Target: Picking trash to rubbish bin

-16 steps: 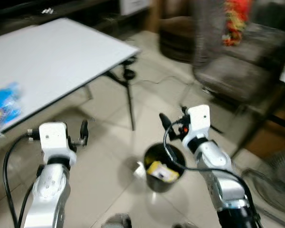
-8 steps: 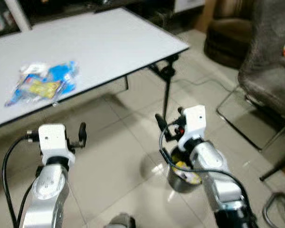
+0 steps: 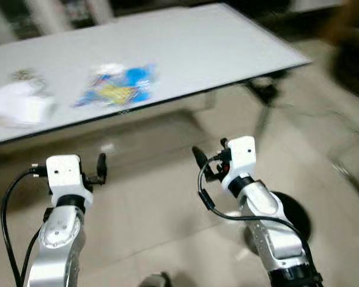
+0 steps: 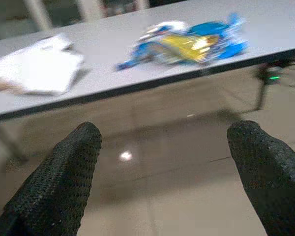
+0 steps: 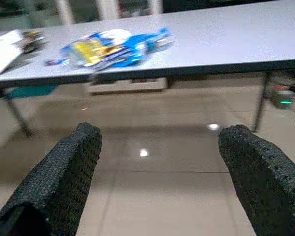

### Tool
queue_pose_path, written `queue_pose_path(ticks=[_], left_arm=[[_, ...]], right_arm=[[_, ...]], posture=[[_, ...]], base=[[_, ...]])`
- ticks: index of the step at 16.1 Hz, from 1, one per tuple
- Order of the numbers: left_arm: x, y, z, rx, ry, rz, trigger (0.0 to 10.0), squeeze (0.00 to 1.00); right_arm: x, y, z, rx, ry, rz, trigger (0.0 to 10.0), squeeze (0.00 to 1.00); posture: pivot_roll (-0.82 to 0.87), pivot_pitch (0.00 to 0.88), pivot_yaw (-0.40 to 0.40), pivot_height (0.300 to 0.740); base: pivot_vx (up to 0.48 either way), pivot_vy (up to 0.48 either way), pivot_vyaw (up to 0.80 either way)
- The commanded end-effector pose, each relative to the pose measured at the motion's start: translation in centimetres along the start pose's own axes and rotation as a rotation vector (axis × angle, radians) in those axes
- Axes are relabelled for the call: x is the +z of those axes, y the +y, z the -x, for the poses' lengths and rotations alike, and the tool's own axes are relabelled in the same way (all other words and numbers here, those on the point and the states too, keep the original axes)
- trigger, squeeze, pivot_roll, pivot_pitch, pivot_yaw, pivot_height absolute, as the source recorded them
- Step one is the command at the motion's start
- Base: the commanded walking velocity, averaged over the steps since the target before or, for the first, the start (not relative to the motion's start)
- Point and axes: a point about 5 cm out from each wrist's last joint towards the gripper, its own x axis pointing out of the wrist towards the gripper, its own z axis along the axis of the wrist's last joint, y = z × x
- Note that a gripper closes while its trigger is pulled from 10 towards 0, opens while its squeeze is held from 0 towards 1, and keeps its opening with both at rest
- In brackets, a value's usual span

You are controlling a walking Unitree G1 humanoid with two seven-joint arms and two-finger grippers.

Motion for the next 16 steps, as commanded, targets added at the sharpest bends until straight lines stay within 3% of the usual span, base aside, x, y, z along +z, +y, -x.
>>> queue_pose_path(ticks=[1,8,9,13,16], left_arm=[[0.0,0.2,0.1,0.005,0.004,0.003,10.0,0.00],[0.4,0.2,-0.1,0.000,-0.008,0.067,10.0,0.00],[0.5,0.2,-0.1,-0.008,-0.007,0.106,10.0,0.00],[1.8,-0.2,-0.4,-0.033,-0.043,0.166,10.0,0.00],[2.4,-0.8,-0.5,-0.066,-0.065,0.162,10.0,0.00]], right_arm=[[0.4,0.0,0.0,-0.001,-0.008,0.004,10.0,0.00],[0.5,-0.3,0.3,0.000,-0.006,0.008,10.0,0.00],[0.5,-0.3,0.3,0.002,-0.006,0.007,10.0,0.00],[1.1,-0.4,0.1,0.002,-0.027,0.007,10.0,0.00],[2.4,-0.4,0.2,0.008,-0.084,0.002,10.0,0.00]], posture=[[-0.03,0.135,0.065,0.740],[-0.04,0.139,0.061,0.740],[-0.04,0.139,0.061,0.740],[-0.05,0.133,0.056,0.740],[-0.05,0.133,0.056,0.740]], base=[[0.000,0.000,0.80],[0.000,0.000,0.80],[0.000,0.000,0.73],[0.000,0.000,0.00],[0.000,0.000,0.00]])
